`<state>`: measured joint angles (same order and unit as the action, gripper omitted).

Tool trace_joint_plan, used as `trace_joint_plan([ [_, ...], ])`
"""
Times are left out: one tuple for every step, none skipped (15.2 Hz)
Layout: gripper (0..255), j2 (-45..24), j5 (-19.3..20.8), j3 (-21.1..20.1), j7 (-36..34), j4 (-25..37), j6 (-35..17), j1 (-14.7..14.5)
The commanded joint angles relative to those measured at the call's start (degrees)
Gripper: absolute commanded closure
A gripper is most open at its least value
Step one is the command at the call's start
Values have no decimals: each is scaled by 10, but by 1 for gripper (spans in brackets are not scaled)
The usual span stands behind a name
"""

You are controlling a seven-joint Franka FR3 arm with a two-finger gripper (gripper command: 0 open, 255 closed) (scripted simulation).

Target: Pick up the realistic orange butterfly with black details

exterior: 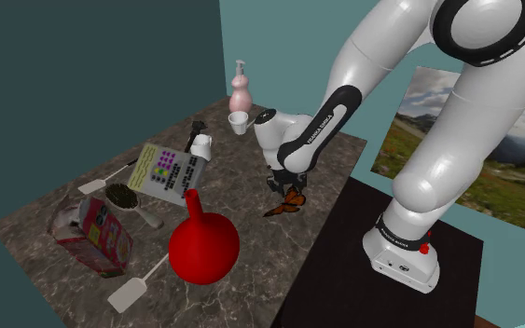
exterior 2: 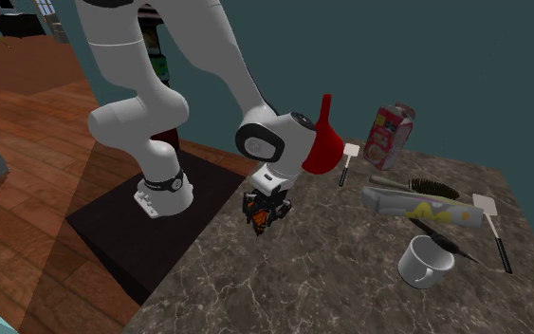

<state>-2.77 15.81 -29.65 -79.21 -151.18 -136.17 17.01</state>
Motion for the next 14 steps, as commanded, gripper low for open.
trace_joint_plan([
  [255,0,0,0,0,0,0,0],
  [255,0,0,0,0,0,0,0],
  [255,0,0,0,0,0,0,0],
  [255,0,0,0,0,0,0,0],
  [255,-1,1,0,-1,1,0,0],
  [255,9,-9,-1,8,1,7,0],
  [255,19,-18,-3,15,1,15,0],
  [255,29,-28,-4,23,1,22,-1],
  [255,39,-36,-5,31,1,30,-2],
  [255,48,-45,-5,38,1,38,-3],
  [255,58,-53,-5,45,2,46,-4],
  [255,67,-61,-5,51,3,54,-5],
  [255,76,-68,-5,58,4,62,-6],
  [255,85,-75,-5,64,5,71,-8],
])
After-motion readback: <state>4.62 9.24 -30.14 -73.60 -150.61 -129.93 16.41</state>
